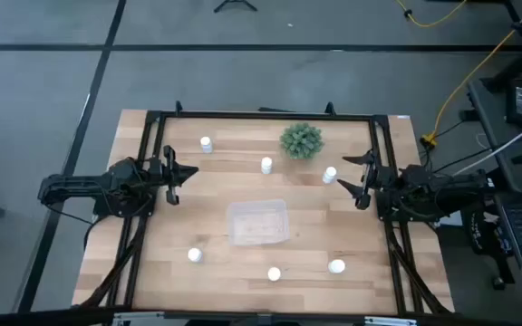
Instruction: Pick and place pill bottles into a basket
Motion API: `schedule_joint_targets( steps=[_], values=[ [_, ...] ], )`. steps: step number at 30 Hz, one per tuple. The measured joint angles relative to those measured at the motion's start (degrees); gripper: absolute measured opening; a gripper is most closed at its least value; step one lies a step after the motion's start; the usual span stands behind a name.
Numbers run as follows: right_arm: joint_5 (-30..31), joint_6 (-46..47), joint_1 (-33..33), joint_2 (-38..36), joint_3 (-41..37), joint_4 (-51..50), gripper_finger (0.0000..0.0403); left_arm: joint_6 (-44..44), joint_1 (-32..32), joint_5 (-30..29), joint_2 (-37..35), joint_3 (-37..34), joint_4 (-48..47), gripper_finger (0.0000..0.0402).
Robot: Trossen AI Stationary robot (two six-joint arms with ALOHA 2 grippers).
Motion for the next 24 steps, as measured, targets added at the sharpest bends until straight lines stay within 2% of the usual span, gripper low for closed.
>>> schedule_joint_targets(
  steps=[7,15,21,24],
  values=[
    [0.0,1.5,0.0,0.0,0.0,0.8,0.0346,-0.3,0.0,0.0,0.0,0.0,0.5,0.0010],
    [0.2,-3.5,0.0,0.0,0.0,2.5,0.0346,-0.3,0.0,-0.2,0.0,0.0,0.4,0.0006],
    [0.1,-2.8,0.0,0.0,0.0,2.3,0.0346,-0.3,0.0,-0.4,0.0,0.0,0.5,0.0010],
    [0.0,0.3,0.0,0.0,0.0,2.5,0.0346,-0.3,0.0,0.4,0.0,0.0,0.1,0.0010]
  ],
)
